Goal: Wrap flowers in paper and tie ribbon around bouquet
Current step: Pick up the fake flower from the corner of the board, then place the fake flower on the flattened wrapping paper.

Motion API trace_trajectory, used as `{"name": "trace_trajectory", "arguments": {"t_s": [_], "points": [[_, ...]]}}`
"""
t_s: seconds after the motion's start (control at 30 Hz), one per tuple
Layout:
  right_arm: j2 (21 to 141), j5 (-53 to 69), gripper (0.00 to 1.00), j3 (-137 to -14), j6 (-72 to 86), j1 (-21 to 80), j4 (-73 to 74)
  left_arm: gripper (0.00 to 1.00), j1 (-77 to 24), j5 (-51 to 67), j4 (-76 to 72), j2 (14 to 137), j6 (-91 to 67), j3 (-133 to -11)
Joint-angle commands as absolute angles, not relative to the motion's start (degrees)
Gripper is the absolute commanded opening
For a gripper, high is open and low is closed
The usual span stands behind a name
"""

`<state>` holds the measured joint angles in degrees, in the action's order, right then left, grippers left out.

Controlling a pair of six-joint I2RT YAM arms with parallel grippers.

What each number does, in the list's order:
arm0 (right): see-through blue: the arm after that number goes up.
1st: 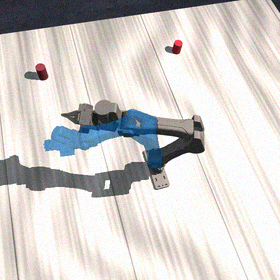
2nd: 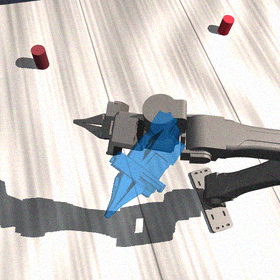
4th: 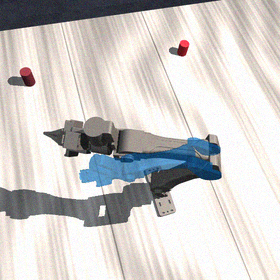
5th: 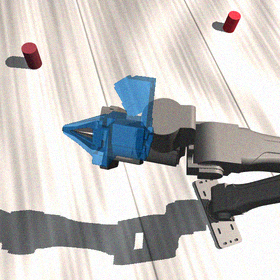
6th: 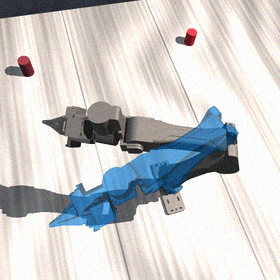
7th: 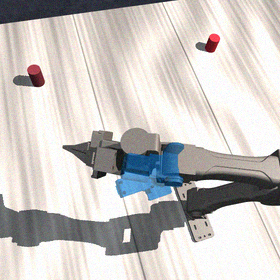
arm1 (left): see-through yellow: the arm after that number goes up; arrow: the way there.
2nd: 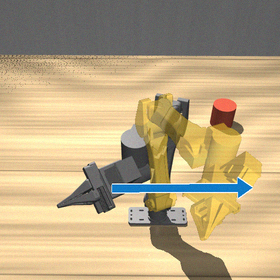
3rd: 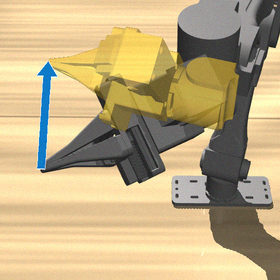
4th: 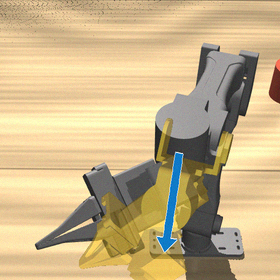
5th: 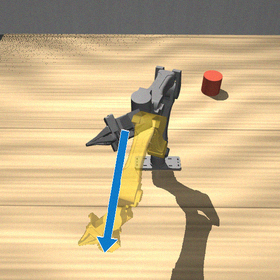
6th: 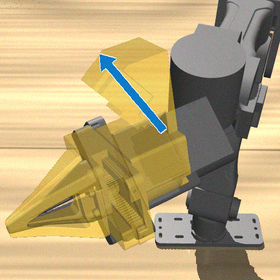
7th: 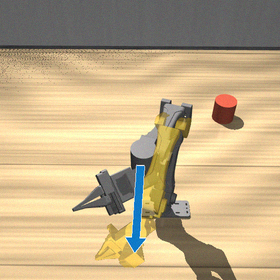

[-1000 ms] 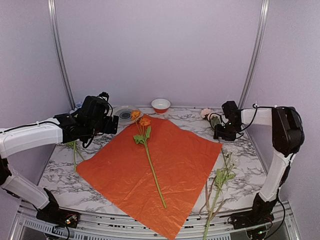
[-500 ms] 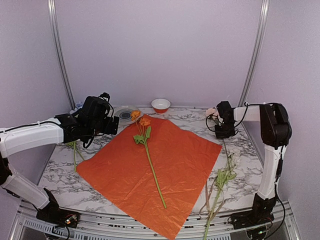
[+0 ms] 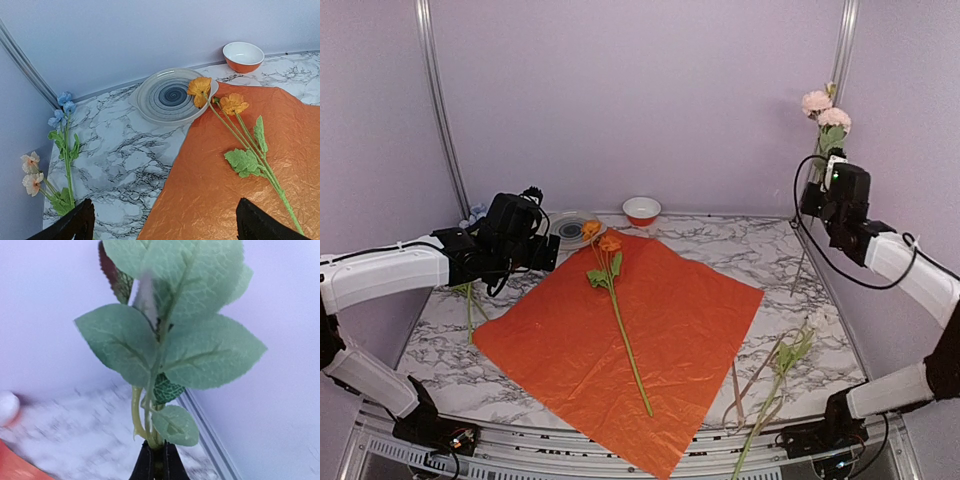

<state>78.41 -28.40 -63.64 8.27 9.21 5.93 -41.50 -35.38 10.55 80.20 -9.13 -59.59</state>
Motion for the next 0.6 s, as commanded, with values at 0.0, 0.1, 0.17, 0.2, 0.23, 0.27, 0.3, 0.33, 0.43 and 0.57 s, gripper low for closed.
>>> {"name": "trace_trajectory", "arguments": {"t_s": [0.0, 0.1, 0.17, 0.2, 0.23, 0.27, 0.3, 0.33, 0.43, 0.57], "points": [[65.53, -1.41, 0.0, -45.42, 8.4, 8.96, -33.63, 0.99, -41.31, -35.37, 9.46, 79.85, -8.36, -59.5], [62.16, 1.31, 0.0, -40.58, 11.68, 8.96, -46.58, 0.99, -41.31, -35.42, 9.41, 79.48, -8.35, -59.42], [61.57, 1.68, 0.0, -41.0, 12.59, 8.92, -46.22, 0.99, -41.31, -35.34, 9.41, 79.24, -8.35, -59.41], [61.45, 4.12, 0.0, -42.69, 13.53, 8.96, -43.56, 0.99, -41.31, -35.27, 9.4, 79.13, -8.35, -59.41], [61.8, 8.45, 0.0, -45.81, 14.98, 8.95, -38.13, 0.99, -41.35, -35.26, 9.4, 79.03, -8.35, -59.34], [63.72, 15.02, 0.0, -50.0, 17.24, 8.96, -31.27, 0.99, -41.31, -35.31, 9.42, 78.96, -8.36, -59.33], [66.13, 19.84, 0.0, -54.93, 20.34, 9.12, -23.33, 0.99, -41.38, -35.33, 9.41, 78.95, -8.35, -59.33], [69.05, 23.84, 0.0, -59.34, 24.49, 9.68, -15.63, 0.99, -41.32, -35.36, 9.4, 79.01, -8.31, -59.39], [78.25, 30.12, 0.0, -69.75, 34.45, 16.36, 6.32, 0.99, -41.31, -35.56, 9.43, 79.18, -8.17, -59.39], [86.01, 36.01, 0.0, -68.52, 37.06, 32.02, 6.29, 0.99, -41.31, -35.9, 9.43, 79.43, -8.0, -59.41]]}}
